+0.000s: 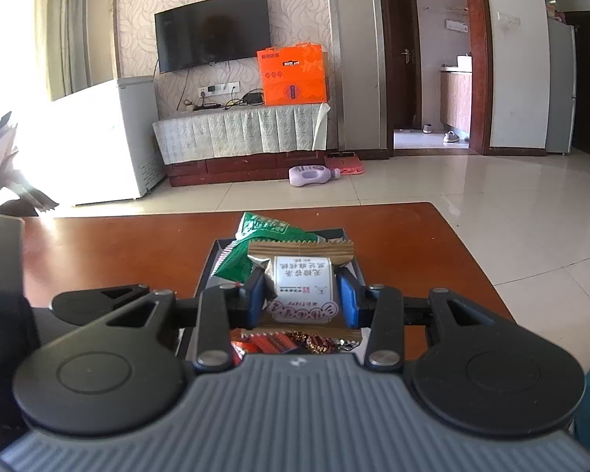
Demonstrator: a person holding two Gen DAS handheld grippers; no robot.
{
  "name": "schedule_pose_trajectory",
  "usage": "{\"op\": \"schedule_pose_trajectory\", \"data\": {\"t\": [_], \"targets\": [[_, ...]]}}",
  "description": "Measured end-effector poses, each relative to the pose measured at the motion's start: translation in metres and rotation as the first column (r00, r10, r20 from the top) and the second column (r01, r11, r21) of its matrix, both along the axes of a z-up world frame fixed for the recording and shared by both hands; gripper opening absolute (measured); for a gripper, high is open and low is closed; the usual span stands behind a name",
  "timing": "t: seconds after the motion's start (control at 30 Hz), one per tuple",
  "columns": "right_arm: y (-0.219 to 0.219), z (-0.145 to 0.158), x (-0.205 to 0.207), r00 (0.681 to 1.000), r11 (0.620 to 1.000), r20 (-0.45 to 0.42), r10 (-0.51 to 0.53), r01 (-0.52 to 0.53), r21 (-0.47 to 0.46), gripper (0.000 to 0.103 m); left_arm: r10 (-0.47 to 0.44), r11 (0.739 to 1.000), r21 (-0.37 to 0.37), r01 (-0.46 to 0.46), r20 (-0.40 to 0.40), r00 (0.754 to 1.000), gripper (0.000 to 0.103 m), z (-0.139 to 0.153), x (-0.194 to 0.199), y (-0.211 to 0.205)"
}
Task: Organize snacks
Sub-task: 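Open the left gripper to drop the chocolate while the right lowers the pastry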
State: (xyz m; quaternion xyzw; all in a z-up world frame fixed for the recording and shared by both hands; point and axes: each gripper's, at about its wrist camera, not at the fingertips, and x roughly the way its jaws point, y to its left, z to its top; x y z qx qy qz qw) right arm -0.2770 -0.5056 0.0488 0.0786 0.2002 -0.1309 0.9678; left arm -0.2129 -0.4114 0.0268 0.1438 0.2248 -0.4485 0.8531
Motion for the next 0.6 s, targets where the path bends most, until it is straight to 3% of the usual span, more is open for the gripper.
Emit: {"op": "schedule_pose_trajectory", "data": {"t": [0.6], "targets": [[-0.003,-0.010,0.020,0.999,1.000,-0.034,-0.008,0.009,0.016,0.042,0.004,1.000,0.015,-0.004,0.005,1.000,0.078,0.000,-0.006,0.011]]}}
